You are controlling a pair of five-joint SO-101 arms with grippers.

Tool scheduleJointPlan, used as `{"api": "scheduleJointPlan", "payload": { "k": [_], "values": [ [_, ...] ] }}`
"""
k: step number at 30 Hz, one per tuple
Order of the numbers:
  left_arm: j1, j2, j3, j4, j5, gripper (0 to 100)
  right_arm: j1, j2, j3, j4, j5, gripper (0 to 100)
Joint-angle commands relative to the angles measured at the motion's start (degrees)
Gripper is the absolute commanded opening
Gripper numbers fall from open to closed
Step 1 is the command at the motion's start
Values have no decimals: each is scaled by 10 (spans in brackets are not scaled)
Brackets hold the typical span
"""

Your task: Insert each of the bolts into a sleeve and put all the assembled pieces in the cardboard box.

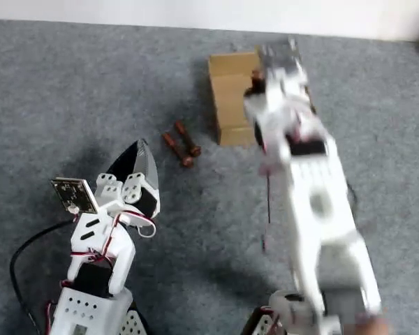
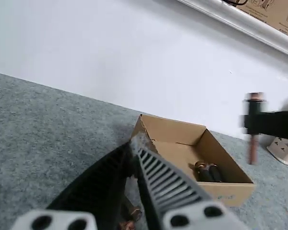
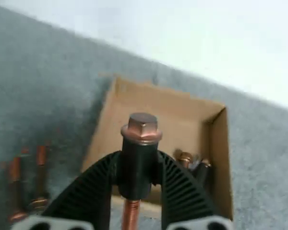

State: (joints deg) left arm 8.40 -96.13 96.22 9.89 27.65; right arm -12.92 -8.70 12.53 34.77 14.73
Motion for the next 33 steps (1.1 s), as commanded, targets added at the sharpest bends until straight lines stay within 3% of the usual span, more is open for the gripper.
{"api": "scheduleJointPlan", "payload": {
  "k": [1,8,16,18,25,33],
  "values": [
    [-7,1,14,-14,-4,10,22,230,-293,77,4,5],
    [-7,1,14,-14,-4,10,58,495,-637,202,3,5],
    [-5,1,14,-14,-4,11,72,665,-947,366,3,15],
    [-5,1,14,-14,-4,11,69,691,-1011,407,3,70],
    [-6,1,14,-14,-4,13,58,727,-1159,526,4,450],
    [-6,1,14,-13,-4,13,54,648,-1147,621,2,458]
  ]
}}
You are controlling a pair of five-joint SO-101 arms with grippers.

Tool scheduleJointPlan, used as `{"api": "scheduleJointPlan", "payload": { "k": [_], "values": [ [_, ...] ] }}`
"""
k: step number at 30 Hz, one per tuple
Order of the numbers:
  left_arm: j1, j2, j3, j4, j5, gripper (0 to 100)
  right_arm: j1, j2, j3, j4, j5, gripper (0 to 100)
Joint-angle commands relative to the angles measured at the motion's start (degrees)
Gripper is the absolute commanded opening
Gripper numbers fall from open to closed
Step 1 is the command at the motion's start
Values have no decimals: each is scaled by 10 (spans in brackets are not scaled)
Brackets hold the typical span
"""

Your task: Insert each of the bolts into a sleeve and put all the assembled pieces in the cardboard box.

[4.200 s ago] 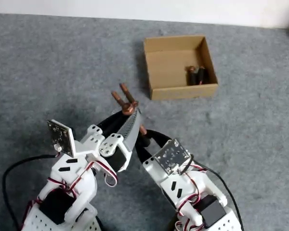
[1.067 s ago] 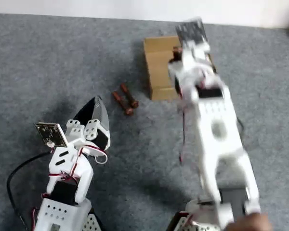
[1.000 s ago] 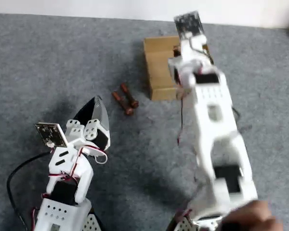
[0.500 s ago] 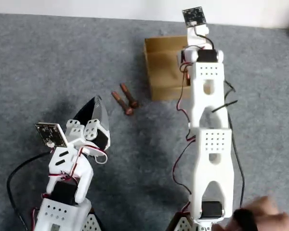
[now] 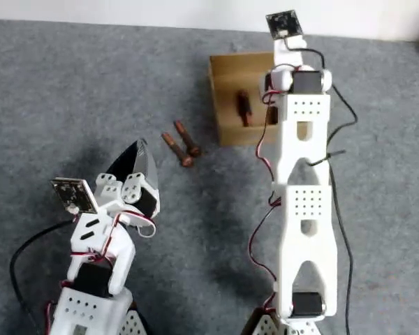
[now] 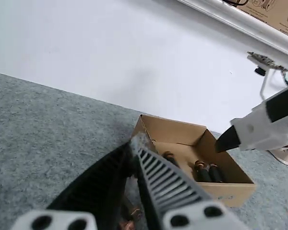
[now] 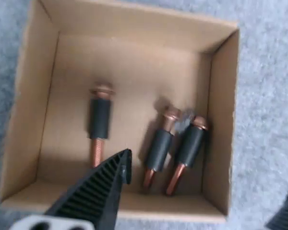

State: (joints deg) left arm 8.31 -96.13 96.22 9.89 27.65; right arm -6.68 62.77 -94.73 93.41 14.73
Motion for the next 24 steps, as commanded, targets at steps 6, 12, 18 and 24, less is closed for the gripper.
{"api": "scheduleJointPlan", "payload": {
  "k": [6,12,18,24],
  "values": [
    [-3,2,14,-3,-4,13,-26,-170,-74,78,-52,457],
    [-20,2,8,-2,-4,13,-58,-284,-73,79,-84,457],
    [-36,2,-7,29,-1,13,-111,-422,-9,79,-84,457],
    [-38,2,-31,76,-1,13,-166,-641,268,78,-84,457]
  ]
}}
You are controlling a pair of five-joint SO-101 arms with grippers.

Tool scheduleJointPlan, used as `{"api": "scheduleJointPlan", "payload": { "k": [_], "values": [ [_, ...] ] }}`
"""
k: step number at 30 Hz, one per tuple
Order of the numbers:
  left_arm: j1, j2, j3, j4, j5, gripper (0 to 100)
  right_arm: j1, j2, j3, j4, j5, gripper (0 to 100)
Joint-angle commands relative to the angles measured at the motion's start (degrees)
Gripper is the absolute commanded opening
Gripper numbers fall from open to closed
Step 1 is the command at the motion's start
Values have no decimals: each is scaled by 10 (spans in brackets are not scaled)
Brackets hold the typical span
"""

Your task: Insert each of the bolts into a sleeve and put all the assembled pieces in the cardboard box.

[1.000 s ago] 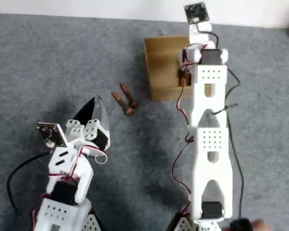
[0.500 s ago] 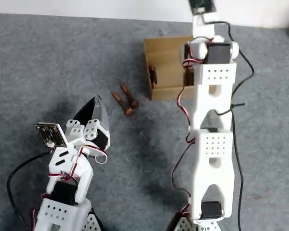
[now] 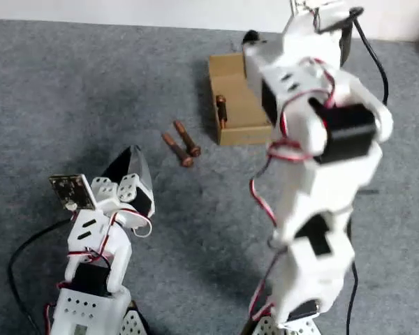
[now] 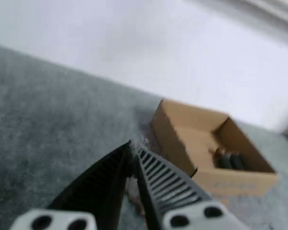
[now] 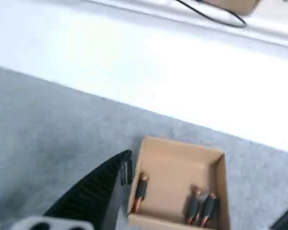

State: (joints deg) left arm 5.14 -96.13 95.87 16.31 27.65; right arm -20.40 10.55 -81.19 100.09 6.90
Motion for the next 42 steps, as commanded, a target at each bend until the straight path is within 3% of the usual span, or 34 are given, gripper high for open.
{"api": "scheduleJointPlan", "payload": {
  "k": [1,9,15,19,24,30,35,38,42],
  "values": [
    [-7,2,-28,12,-1,13,-37,-163,193,11,-5,457],
    [-7,2,-49,47,-4,14,-51,-532,681,-21,-4,457],
    [-5,2,-150,200,-4,14,-51,-810,989,-95,67,457],
    [-7,4,-225,293,-21,14,-7,-937,1131,-126,74,457],
    [-7,116,-306,367,-63,14,25,-964,1240,-147,76,457],
    [-8,410,-454,464,-66,13,36,-947,1253,-175,77,457],
    [-8,614,-538,481,-68,14,36,-951,1308,-225,77,457],
    [-8,704,-574,484,-68,14,36,-951,1363,-263,77,457],
    [-8,762,-619,548,-69,14,36,-951,1446,-302,77,457]
  ]
}}
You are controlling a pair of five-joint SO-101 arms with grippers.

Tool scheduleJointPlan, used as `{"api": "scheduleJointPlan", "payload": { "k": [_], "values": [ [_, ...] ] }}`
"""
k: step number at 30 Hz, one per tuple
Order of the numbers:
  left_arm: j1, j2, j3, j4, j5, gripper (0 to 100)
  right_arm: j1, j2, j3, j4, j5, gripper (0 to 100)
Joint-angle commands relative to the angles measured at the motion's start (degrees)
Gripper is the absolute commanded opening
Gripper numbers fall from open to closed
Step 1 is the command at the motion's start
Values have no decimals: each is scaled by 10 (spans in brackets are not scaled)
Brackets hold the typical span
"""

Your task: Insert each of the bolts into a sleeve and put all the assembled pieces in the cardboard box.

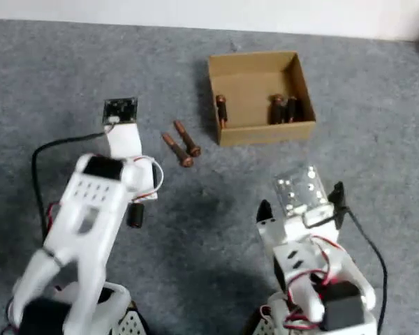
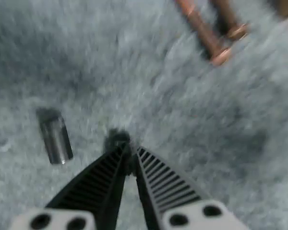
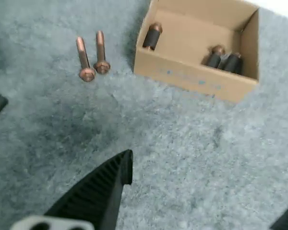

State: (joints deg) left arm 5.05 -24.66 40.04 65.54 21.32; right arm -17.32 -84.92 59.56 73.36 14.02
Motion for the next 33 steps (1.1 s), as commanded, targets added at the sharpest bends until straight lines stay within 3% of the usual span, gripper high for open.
{"api": "scheduleJointPlan", "payload": {
  "k": [1,12,22,25,29,31,33],
  "values": [
    [-8,51,-65,71,-6,14,6,4,56,-41,6,457],
    [-26,59,-56,38,-6,14,3,3,124,-87,6,457],
    [-20,58,-9,-55,-22,14,5,4,191,-168,5,457],
    [-31,59,-22,-134,-152,14,5,4,207,-184,4,457],
    [-29,58,-59,-205,-432,14,6,3,214,-186,4,457],
    [-15,57,-72,-166,-529,15,6,3,225,-202,4,457],
    [-4,59,-85,-109,-686,15,6,3,243,-227,4,457]
  ]
}}
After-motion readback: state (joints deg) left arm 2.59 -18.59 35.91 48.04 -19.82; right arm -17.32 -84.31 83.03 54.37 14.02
